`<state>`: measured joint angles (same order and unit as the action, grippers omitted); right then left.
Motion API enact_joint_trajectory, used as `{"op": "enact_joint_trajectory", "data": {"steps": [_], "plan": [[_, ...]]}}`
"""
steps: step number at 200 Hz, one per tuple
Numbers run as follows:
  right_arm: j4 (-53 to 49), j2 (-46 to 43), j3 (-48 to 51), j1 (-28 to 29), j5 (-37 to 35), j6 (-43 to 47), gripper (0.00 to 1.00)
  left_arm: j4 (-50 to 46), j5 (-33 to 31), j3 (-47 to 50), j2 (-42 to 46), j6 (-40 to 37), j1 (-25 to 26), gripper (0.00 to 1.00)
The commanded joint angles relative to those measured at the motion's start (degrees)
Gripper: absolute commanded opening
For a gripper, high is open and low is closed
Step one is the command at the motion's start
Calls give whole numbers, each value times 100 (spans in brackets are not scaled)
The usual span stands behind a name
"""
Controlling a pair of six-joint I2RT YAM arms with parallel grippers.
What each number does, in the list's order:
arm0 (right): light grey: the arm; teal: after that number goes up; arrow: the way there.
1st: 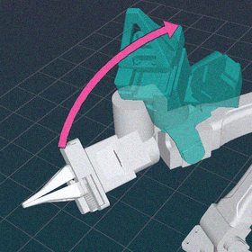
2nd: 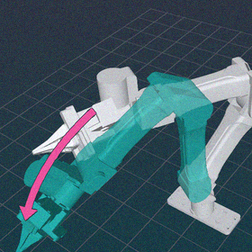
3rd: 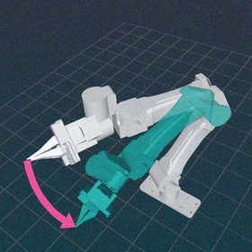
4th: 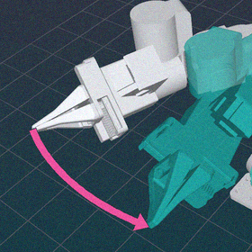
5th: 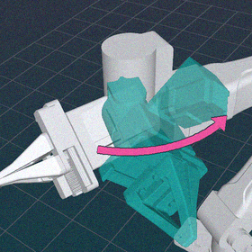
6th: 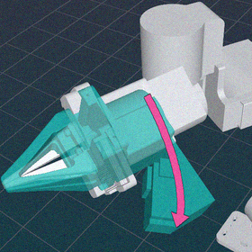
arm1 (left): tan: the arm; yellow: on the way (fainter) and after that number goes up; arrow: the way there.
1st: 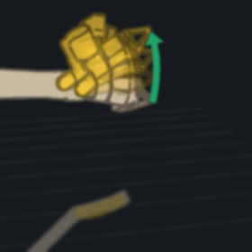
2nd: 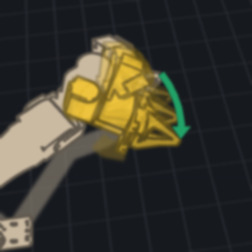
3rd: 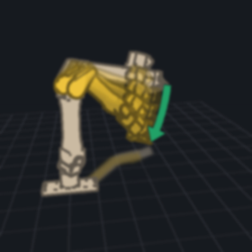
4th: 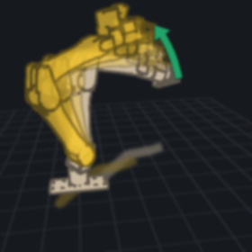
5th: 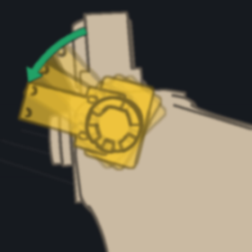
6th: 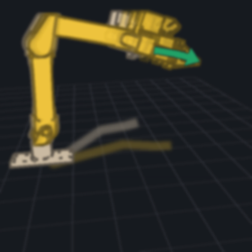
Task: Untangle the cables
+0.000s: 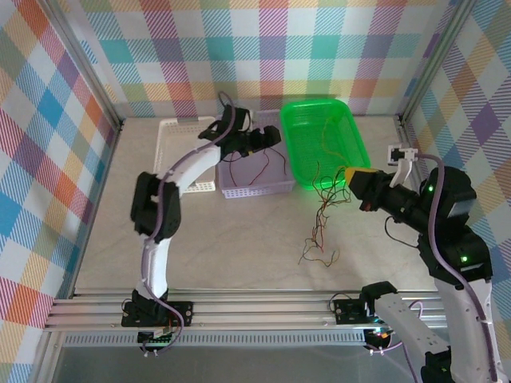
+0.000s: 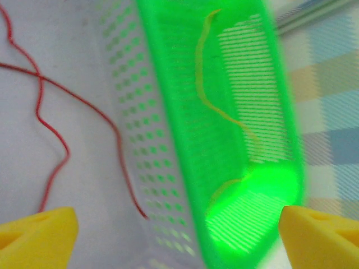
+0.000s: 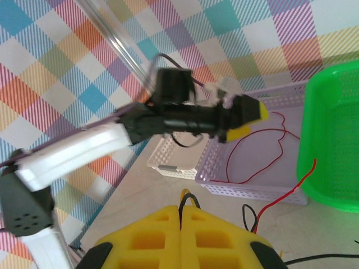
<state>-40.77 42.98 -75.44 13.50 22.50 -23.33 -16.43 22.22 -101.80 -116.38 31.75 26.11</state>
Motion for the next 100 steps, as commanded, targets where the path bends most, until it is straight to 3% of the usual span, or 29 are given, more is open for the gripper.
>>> {"op": "enact_joint_trajectory", "data": {"steps": [1, 30, 57, 100], "plan": [[279, 73, -81, -15, 591, -130, 0, 847, 367, 771, 1201, 366, 14, 96], [679, 192, 142, -14, 1209, -384, 0, 2035, 508, 2296, 2420, 1189, 162, 97], [1094, 293, 342, -14, 1801, -624, 0, 2677, 487, 3495, 3376, 1362, 642, 97], [1607, 360, 504, -13, 2318, -929, 0, 2820, 479, 4377, 4036, 1390, 1554, 96]]}}
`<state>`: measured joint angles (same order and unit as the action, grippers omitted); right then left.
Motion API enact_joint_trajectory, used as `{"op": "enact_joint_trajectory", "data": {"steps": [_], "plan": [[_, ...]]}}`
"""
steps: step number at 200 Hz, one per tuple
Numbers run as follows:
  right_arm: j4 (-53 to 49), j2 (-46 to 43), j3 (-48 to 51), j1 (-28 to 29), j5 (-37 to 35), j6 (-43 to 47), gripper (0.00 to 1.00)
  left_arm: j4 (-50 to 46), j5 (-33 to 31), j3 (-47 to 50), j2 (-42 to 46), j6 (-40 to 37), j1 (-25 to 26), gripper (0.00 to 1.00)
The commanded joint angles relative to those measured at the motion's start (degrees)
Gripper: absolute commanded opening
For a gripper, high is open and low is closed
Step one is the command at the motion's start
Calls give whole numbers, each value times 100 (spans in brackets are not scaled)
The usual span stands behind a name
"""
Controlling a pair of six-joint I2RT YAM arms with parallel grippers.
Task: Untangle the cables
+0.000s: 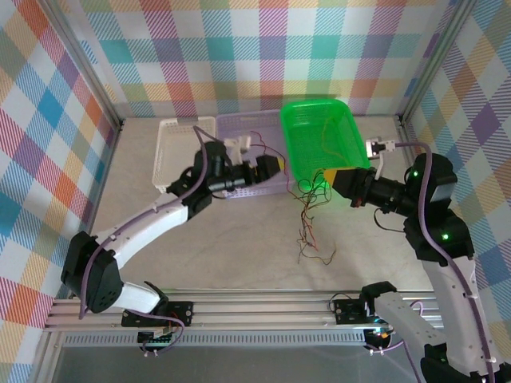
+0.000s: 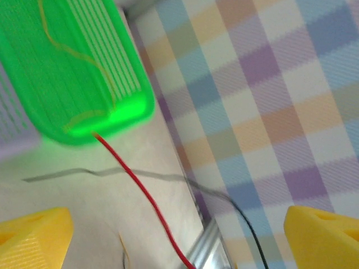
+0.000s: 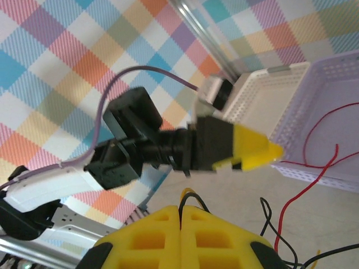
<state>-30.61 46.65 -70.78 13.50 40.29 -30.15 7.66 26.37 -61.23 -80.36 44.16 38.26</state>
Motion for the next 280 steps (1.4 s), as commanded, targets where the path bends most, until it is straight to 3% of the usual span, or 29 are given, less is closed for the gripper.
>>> {"op": "enact_joint_trajectory", "data": {"steps": [1, 78, 102, 134, 167, 184, 197, 228, 280], "plan": [[591, -7, 38, -14, 535, -246, 0, 412, 58, 339, 460, 156, 348, 96], [820, -159, 362, -14, 713, -480, 0, 348, -363, 933, 760, 451, 793, 93], [812, -256, 441, -14, 693, -501, 0, 345, -325, 750, 538, 483, 859, 85], [667, -331, 477, -14, 632, -432, 0, 280, -371, 664, 432, 451, 999, 49], [430, -421, 487, -13, 358, -278, 0, 49, -509, 659, 569, 331, 1013, 24], [187, -447, 471, -12, -14, -157, 0, -424, -709, 519, 739, 80, 1002, 0], [-127, -455, 454, -14, -462, -55, 0, -933, -941, 368, 941, -181, 966, 0], [-804, -468, 468, -23, -1749, 221, 0, -2062, -1089, 57, 1464, -667, 432, 0], [-1395, -473, 425, -40, -3508, 763, 0, -3705, -544, -347, 2071, -1304, -1169, 0]]}}
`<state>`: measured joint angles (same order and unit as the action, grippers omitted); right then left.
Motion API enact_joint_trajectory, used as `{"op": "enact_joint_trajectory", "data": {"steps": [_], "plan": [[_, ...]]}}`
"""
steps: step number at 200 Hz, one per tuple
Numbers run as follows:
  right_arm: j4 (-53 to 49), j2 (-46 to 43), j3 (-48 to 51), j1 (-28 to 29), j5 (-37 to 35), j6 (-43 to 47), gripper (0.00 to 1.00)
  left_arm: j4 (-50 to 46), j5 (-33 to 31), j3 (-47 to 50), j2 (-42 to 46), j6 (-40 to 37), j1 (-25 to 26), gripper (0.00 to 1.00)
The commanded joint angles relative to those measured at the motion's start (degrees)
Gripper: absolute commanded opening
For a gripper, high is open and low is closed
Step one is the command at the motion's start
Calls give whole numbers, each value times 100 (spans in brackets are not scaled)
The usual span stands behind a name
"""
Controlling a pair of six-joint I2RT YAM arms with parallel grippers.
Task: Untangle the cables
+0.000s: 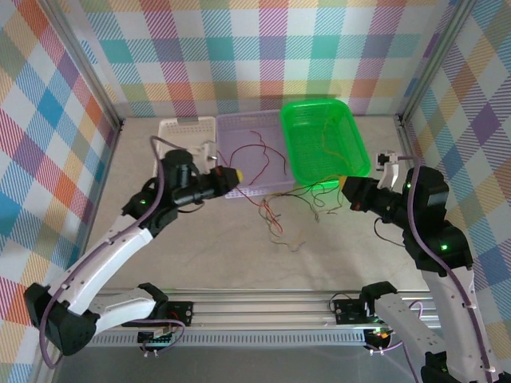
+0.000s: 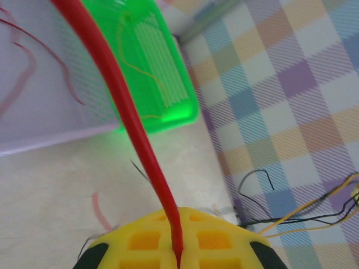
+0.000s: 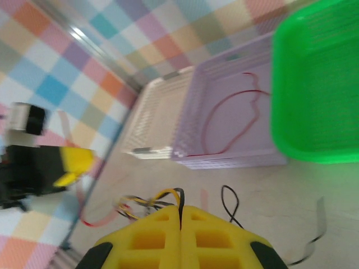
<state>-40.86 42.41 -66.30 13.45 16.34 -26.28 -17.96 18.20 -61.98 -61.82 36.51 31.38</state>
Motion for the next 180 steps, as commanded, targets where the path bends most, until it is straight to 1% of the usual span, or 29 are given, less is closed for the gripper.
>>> {"op": "enact_joint_trajectory", "data": {"steps": [1, 13, 19, 48, 66, 83, 120, 137, 161, 180], "plan": [[-379, -49, -23, -36, -1145, 377, 0, -1168, 290, -285, 229, -553, -504, 0], [-461, -62, -22, -52, -1470, 445, 0, -1482, 424, -416, 339, -713, -805, 0], [-527, -66, -27, -58, -1676, 457, 0, -1646, 375, -474, 402, -781, -904, 0], [-802, -105, -49, -113, -2491, 531, 0, -2028, 85, -631, 771, -909, -1054, 0], [-912, -158, -67, -151, -2862, 575, 0, -2235, -109, -735, 1006, -915, -1254, 0], [-1018, -176, -127, -184, -3111, 654, 0, -2481, -416, -903, 1124, -972, -1301, 0], [-1229, -237, -208, -235, -3537, 754, 0, -2946, -1313, -1315, 1294, -1085, -1318, 0], [-1262, -286, -199, -247, -3616, 774, 0, -3081, -1548, -1481, 1324, -1120, -1318, 0], [-1321, -312, -199, -251, -3718, 800, 0, -3282, -2072, -1705, 1381, -1173, -1319, 0], [-1321, -347, -190, -255, -3666, 791, 0, -3259, -2136, -1730, 1438, -1149, -1318, 0]]}}
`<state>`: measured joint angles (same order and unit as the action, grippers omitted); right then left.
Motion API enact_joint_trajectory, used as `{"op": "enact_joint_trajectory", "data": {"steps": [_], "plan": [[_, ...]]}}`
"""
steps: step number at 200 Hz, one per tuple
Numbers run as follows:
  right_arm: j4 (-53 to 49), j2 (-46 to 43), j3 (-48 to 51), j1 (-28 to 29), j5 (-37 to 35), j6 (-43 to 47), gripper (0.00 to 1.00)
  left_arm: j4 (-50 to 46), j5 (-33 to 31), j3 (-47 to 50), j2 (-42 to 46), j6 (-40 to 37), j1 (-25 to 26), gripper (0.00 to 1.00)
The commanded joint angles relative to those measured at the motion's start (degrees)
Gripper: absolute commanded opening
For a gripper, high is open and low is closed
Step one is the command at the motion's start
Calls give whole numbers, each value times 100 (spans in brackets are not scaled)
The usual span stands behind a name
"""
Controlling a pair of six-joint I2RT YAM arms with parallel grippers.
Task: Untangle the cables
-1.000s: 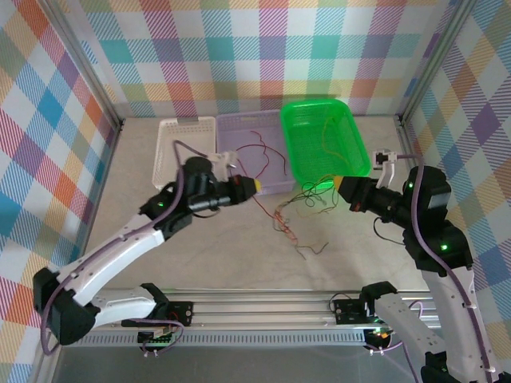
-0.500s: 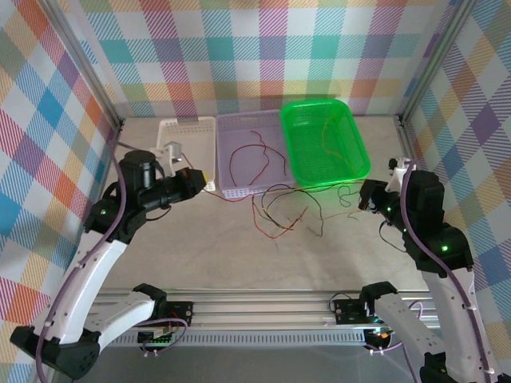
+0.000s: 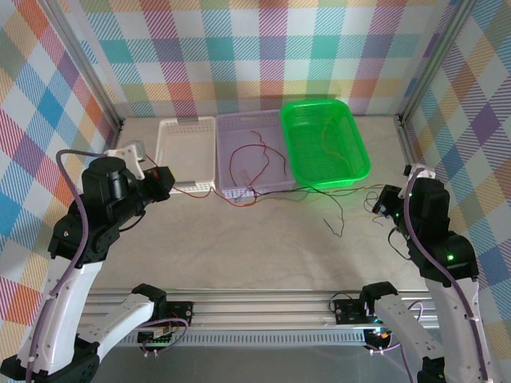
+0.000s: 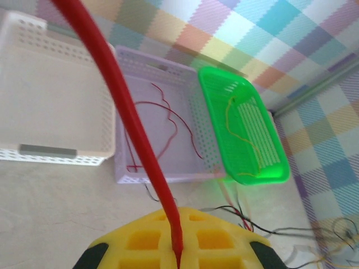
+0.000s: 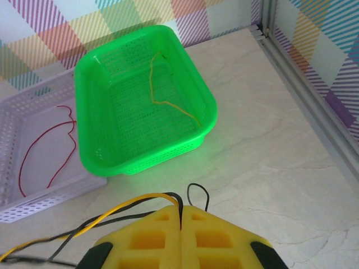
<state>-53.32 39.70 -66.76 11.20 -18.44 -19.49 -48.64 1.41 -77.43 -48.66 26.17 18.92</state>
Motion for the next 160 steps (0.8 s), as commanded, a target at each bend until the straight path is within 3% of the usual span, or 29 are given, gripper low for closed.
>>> {"op": "enact_joint_trajectory", "data": {"steps": [1, 105, 160], "plan": [[-74, -77, -144, -30, -183, 112, 0, -185, -462, -185, 126, -109, -72, 0], [-179, -131, -153, -38, -649, 226, 0, -372, -2085, -841, 622, -416, 257, 0], [-203, -125, -153, -41, -766, 182, 0, -611, -3573, -897, 1041, -838, 649, 0]]}}
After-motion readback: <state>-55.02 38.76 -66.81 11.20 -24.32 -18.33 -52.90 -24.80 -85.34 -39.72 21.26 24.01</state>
